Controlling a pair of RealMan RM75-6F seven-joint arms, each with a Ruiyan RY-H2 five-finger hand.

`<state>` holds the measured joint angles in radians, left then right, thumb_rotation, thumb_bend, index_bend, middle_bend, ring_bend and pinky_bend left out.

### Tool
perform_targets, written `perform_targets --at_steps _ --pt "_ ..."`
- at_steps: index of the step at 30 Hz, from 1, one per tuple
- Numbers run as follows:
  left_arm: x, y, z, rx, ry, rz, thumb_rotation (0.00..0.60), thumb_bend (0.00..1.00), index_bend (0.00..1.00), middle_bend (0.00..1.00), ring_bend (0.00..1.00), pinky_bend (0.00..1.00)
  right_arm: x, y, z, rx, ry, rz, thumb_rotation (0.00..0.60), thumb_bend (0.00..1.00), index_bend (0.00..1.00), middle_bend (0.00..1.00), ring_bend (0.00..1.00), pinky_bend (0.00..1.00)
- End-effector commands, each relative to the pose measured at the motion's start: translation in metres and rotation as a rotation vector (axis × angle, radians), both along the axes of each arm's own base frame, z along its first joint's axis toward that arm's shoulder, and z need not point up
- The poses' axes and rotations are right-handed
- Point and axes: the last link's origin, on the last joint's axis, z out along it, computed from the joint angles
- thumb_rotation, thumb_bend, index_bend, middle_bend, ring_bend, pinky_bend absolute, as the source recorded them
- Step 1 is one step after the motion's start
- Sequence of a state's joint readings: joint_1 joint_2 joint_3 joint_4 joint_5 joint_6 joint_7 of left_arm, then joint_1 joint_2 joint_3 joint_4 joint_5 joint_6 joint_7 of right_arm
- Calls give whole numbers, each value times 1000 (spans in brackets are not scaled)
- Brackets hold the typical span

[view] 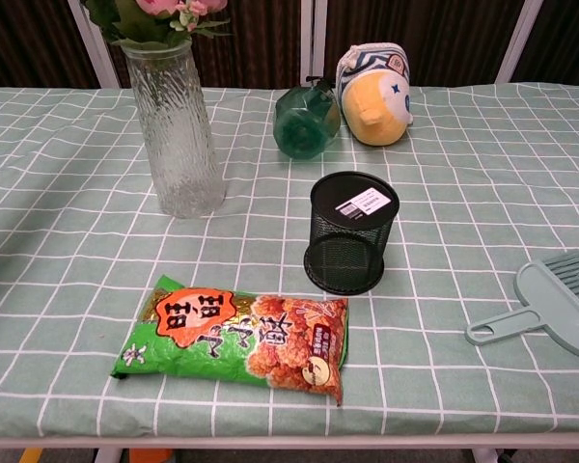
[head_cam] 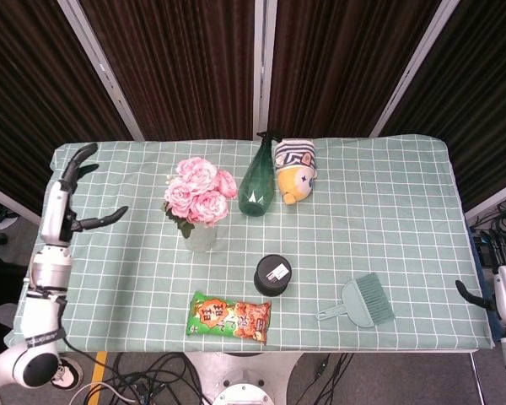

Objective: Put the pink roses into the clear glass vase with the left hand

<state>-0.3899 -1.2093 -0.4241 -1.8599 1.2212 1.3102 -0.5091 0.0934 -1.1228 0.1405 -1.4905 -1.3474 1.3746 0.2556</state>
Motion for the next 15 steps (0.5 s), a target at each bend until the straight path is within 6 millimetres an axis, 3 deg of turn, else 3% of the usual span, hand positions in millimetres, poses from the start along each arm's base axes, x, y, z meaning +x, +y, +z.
perform_targets --at_steps 1,7,15 --pt "-47 -30 0 47 169 56 600 165 167 82 46 219 1 1 2 -17 -3 16 600 166 6 0 0 0" --pt "-101 -72 -6 117 572 130 600 163 170 87 46 192 7 5 -5 -17 9 66 600 213 0 0 0 0" --pt "-129 -115 -22 99 867 163 600 155 170 88 46 127 18 23 -24 69 123 100 600 199 0 0 0 0"
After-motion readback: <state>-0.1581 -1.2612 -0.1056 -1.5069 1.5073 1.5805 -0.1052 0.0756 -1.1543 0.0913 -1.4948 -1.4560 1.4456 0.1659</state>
